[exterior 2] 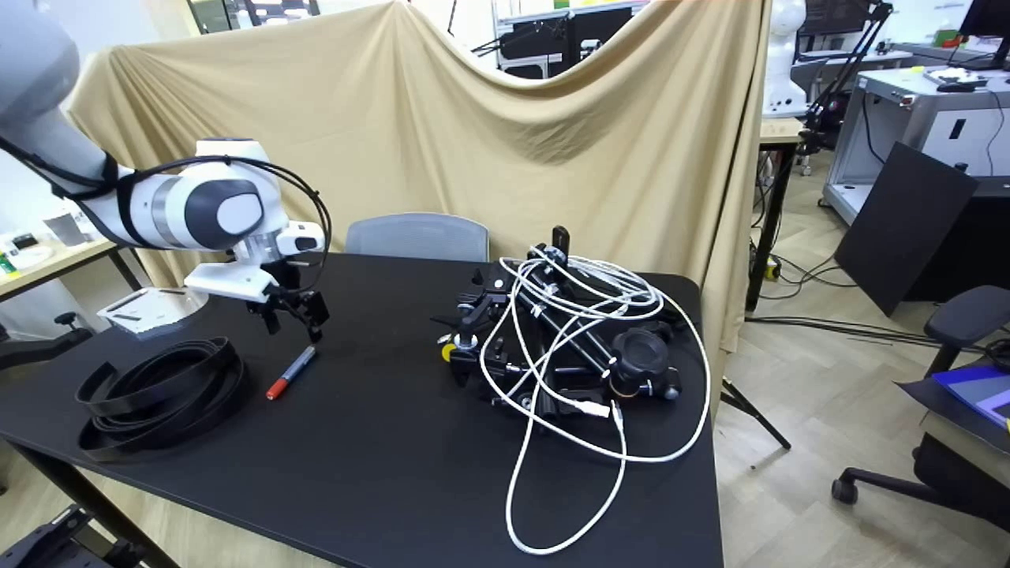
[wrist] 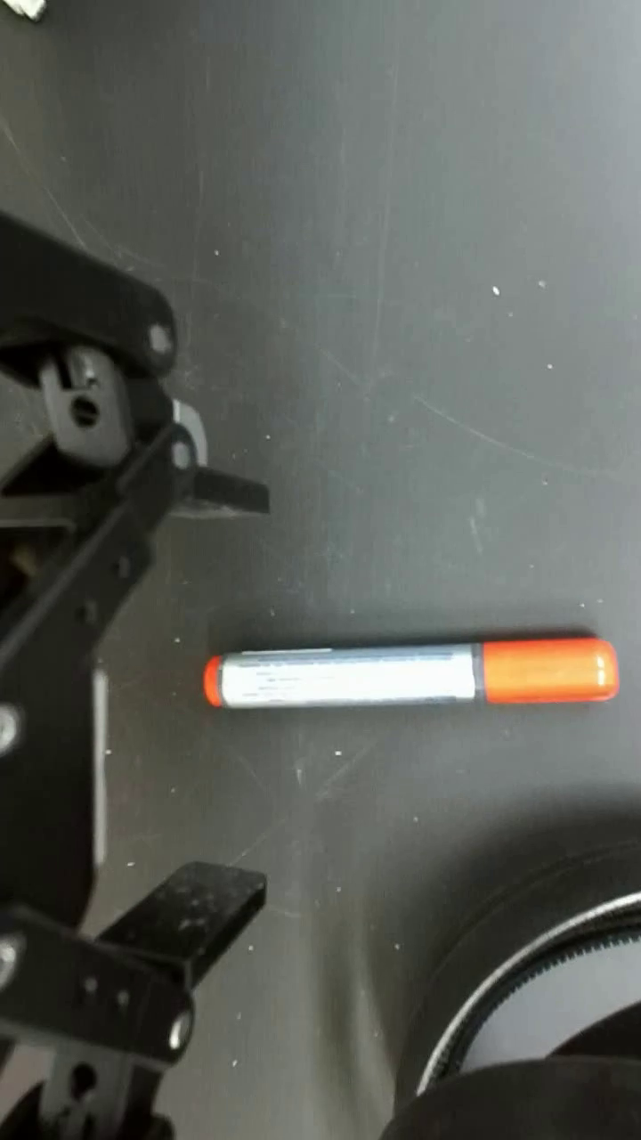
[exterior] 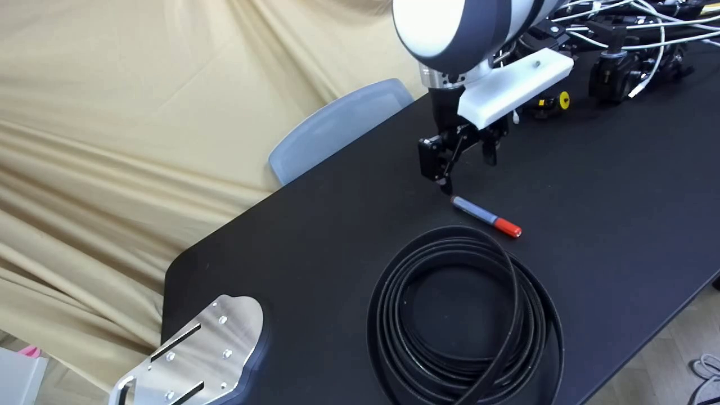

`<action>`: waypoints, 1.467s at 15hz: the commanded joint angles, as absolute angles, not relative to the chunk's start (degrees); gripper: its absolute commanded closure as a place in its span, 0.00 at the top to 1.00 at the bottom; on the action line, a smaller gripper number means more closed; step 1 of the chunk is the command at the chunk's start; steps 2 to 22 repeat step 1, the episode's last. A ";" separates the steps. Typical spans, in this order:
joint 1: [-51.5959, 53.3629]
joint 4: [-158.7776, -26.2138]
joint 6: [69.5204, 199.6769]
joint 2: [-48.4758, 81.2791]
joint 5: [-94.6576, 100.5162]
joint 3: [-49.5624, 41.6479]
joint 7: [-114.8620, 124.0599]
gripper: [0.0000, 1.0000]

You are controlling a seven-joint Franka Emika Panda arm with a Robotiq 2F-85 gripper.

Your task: Move the red marker to the left side of the table

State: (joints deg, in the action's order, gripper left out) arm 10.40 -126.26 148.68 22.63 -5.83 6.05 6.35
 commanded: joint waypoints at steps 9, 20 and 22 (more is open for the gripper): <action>9.45 -127.26 144.60 17.94 -5.95 6.40 7.01 1.00; 9.45 -127.26 144.60 17.94 -5.95 6.40 7.01 1.00; 9.45 -127.26 144.60 17.94 -5.95 6.40 7.01 1.00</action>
